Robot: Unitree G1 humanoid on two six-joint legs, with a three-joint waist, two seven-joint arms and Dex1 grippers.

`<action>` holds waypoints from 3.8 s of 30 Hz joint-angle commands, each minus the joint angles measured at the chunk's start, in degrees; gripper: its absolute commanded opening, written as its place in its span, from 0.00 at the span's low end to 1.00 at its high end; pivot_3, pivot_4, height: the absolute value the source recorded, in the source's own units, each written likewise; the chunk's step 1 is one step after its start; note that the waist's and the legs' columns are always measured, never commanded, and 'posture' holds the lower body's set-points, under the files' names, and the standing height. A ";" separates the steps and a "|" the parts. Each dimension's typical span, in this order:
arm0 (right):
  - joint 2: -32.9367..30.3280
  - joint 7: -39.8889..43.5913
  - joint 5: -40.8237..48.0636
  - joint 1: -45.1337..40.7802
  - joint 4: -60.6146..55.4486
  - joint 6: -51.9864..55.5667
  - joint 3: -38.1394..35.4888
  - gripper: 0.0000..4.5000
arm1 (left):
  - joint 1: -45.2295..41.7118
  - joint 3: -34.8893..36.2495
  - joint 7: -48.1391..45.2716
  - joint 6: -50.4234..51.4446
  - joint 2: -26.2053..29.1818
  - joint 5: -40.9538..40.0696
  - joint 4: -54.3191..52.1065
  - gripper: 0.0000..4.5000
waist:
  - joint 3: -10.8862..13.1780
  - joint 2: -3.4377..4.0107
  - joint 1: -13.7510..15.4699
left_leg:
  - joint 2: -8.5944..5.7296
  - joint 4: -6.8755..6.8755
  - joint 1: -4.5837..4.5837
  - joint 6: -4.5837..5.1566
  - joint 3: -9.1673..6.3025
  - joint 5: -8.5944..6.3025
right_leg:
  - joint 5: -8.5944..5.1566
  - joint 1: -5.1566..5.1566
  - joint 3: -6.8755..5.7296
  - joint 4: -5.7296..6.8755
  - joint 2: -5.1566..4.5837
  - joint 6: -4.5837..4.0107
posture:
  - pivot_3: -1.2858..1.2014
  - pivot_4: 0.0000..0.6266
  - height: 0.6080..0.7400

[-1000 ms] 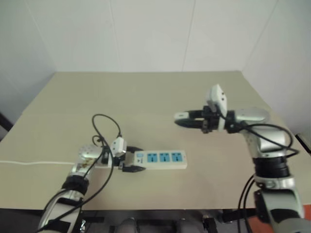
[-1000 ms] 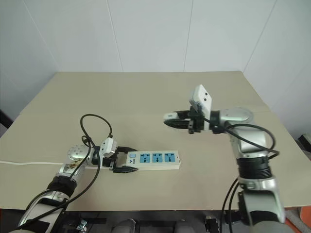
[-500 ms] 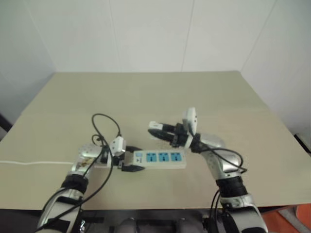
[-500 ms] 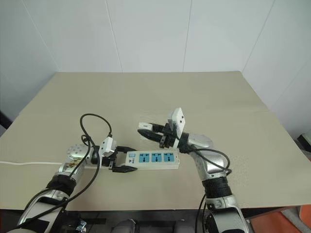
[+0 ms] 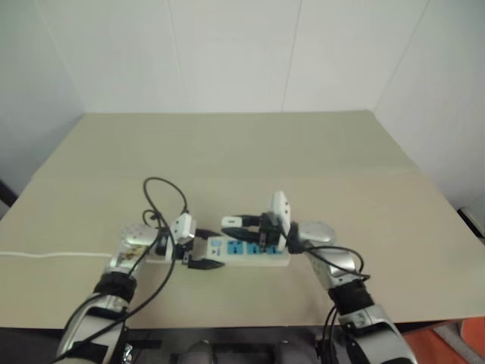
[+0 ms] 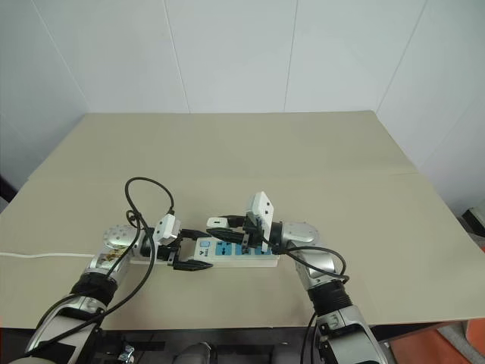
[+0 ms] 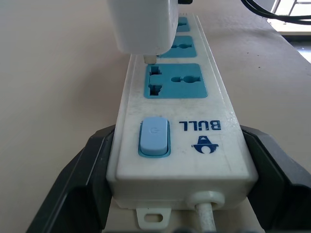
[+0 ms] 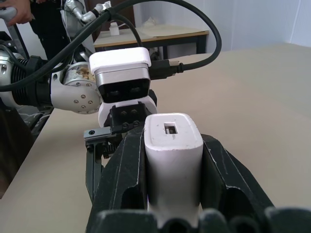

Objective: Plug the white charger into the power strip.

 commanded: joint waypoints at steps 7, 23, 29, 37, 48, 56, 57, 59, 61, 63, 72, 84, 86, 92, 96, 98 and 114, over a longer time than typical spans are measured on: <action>0.55 0.08 0.55 -0.81 -0.42 -1.71 -0.02 0.26 | 1.16 -1.24 -1.26 0.88 0.84 1.18 -1.45 0.73 | 0.00 0.00 0.01 | 0.00 0.00 0.01 0.00 0.00 0.00 | 0.00 0.00 0.00 0.02 0.00 0.00 | 0.52 0.24 1.00; 0.75 0.89 -1.51 -2.05 4.00 -5.13 1.31 0.26 | 1.62 -1.10 -1.17 1.14 1.06 1.05 -2.25 0.73 | 0.00 0.00 -0.09 | 0.00 0.00 0.02 0.00 0.00 0.00 | 0.00 0.00 0.00 0.01 0.00 0.00 | 0.52 0.24 1.00; 0.73 1.12 -1.69 -2.34 4.78 -5.64 1.21 0.26 | 1.73 -1.13 -1.14 1.20 1.06 0.99 -2.54 0.73 | 0.00 0.00 -0.11 | 0.01 -0.01 0.04 0.00 0.00 0.00 | 0.00 0.00 0.01 0.02 0.01 0.00 | 0.52 0.24 1.00; -0.38 2.53 -2.10 -1.75 5.67 -5.17 1.78 0.26 | 1.76 -1.11 -1.26 1.18 1.28 1.02 -2.58 0.73 | 0.00 0.00 -0.08 | 0.01 -0.02 0.03 0.00 0.00 0.00 | 0.00 0.00 0.01 0.00 0.01 0.00 | 0.52 0.24 1.00; -0.88 3.01 -2.98 -1.64 7.59 -5.78 2.35 0.26 | 2.07 -1.01 -1.25 1.49 1.69 0.90 -3.08 0.73 | 0.00 0.00 -0.07 | 0.01 -0.02 0.04 0.00 0.00 0.00 | 0.00 0.01 0.01 0.00 0.01 0.00 | 0.52 0.24 1.00; -1.54 2.36 -3.44 -1.60 10.81 -7.03 1.59 0.26 | 2.38 -0.95 -1.05 1.65 1.85 0.91 -3.29 0.73 | 0.00 0.00 -0.14 | 0.01 -0.02 0.10 0.00 0.00 0.00 | 0.00 0.06 0.01 0.01 0.01 0.00 | 0.52 0.24 1.00; -1.84 2.38 -3.48 -1.46 11.10 -7.21 1.45 0.26 | 2.48 -0.93 -1.04 1.64 1.92 0.91 -3.36 0.73 | 0.00 0.00 -0.15 | 0.01 -0.02 0.12 0.00 0.00 0.00 | 0.00 0.07 0.01 0.01 0.01 0.00 | 0.52 0.24 1.00; -2.57 2.54 -3.53 -1.13 11.62 -7.50 1.18 0.26 | 2.62 -0.83 -1.09 1.68 2.17 0.84 -3.49 0.73 | 0.00 0.00 -0.14 | 0.01 -0.02 0.15 0.00 0.00 0.00 | 0.00 0.09 0.02 0.03 0.01 0.00 | 0.52 0.24 1.00; -3.41 2.77 -3.67 -0.79 12.17 -7.86 0.97 0.26 | 2.69 -0.70 -1.12 1.75 2.47 0.79 -3.58 0.73 | 0.00 0.00 -0.11 | 0.01 -0.02 0.17 0.00 0.00 0.00 | 0.00 0.10 0.01 0.03 0.01 0.00 | 0.52 0.24 1.00; -4.25 2.99 -3.75 -0.61 12.83 -8.15 0.73 0.26 | 2.76 -0.56 -1.16 1.82 2.81 0.72 -3.69 0.73 | 0.00 0.00 -0.04 | 0.01 -0.02 0.17 0.00 0.00 0.00 | 0.00 0.10 0.02 0.04 0.01 0.00 | 0.52 0.24 1.00; -6.81 4.39 -4.14 -1.98 16.55 -9.27 -0.18 0.26 | 2.97 -0.19 -1.33 2.01 3.85 0.56 -3.97 0.73 | 0.00 0.00 0.06 | 0.00 -0.03 0.15 0.00 0.00 0.00 | 0.00 0.10 0.02 0.00 0.00 0.00 | 0.52 0.24 1.00; -9.46 6.47 -4.95 -3.91 21.39 -11.04 0.13 0.26 | 3.26 -0.11 -1.19 2.49 4.37 0.29 -4.69 0.73 | 0.00 -0.01 0.24 | 0.00 -0.01 0.15 0.00 0.00 0.00 | 0.00 0.12 0.02 0.00 0.00 0.00 | 0.52 0.24 1.00; -9.07 6.61 -5.03 -4.02 21.32 -11.12 0.68 0.26 | 3.28 -0.16 -1.14 2.47 4.35 0.24 -4.72 0.73 | -0.01 -0.01 0.23 | 0.00 -0.01 0.16 0.00 0.01 0.00 | 0.00 0.13 0.02 0.01 0.00 0.00 | 0.52 0.24 1.00; -7.99 6.72 -5.33 -4.73 21.50 -10.61 2.27 0.26 | 3.18 -0.31 -0.90 2.58 4.07 0.14 -4.97 0.73 | -0.01 -0.01 0.11 | 0.01 -0.02 0.20 0.00 0.00 0.00 | 0.00 0.13 0.02 0.03 0.01 -0.01 | 0.52 0.24 1.00; -9.20 7.07 -6.13 -3.86 21.85 -11.04 2.85 0.26 | 3.65 -0.22 -0.73 2.68 4.32 0.04 -5.56 0.73 | -0.02 -0.01 0.06 | 0.01 -0.02 0.21 0.00 0.01 0.00 | 0.00 0.14 0.02 0.03 0.01 -0.01 | 0.52 0.24 1.00; -9.69 7.62 -6.72 -3.36 21.80 -11.59 3.59 0.26 | 3.97 -0.17 -0.77 2.76 4.52 -0.05 -5.85 0.73 | -0.02 -0.02 0.12 | 0.01 -0.02 0.21 0.00 0.00 0.00 | 0.00 0.15 0.02 0.02 0.01 -0.01 | 0.52 0.24 1.00; -8.33 6.39 -6.16 -3.66 21.21 -10.37 5.37 0.26 | 5.06 -0.40 0.00 3.22 4.72 -0.33 -7.27 0.73 | -0.14 -0.14 -0.07 | 0.02 -0.15 0.28 0.00 0.01 0.00 | -0.03 0.16 0.02 0.00 0.01 -0.06 | 0.52 0.24 1.00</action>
